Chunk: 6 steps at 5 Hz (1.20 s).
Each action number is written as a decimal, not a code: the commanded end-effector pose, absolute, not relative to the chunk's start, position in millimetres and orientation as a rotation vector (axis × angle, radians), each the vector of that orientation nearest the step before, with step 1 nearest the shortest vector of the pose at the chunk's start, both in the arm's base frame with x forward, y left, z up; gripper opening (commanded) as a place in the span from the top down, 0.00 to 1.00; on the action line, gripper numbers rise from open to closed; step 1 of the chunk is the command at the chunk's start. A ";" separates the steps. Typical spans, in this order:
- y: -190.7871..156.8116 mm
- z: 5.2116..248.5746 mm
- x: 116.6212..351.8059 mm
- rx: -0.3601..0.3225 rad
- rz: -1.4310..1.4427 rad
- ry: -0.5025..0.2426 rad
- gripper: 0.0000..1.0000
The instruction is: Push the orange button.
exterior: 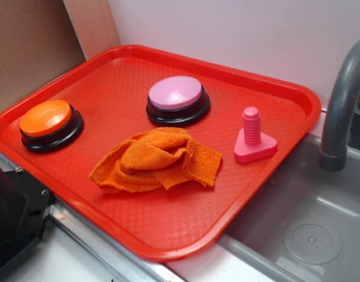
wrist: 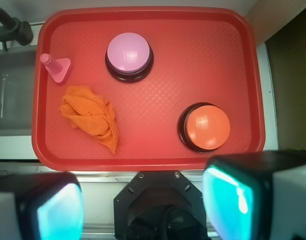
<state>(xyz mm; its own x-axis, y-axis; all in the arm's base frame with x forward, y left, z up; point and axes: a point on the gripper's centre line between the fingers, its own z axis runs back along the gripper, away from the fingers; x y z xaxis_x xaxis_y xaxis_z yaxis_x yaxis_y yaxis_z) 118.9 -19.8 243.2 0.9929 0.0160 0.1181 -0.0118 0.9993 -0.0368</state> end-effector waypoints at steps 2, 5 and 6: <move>30.3 198.7 130.5 -0.020 0.216 -0.042 0.00; 95.6 89.3 138.1 -0.091 0.405 -0.016 0.00; 94.5 70.8 137.9 -0.087 0.363 -0.029 0.00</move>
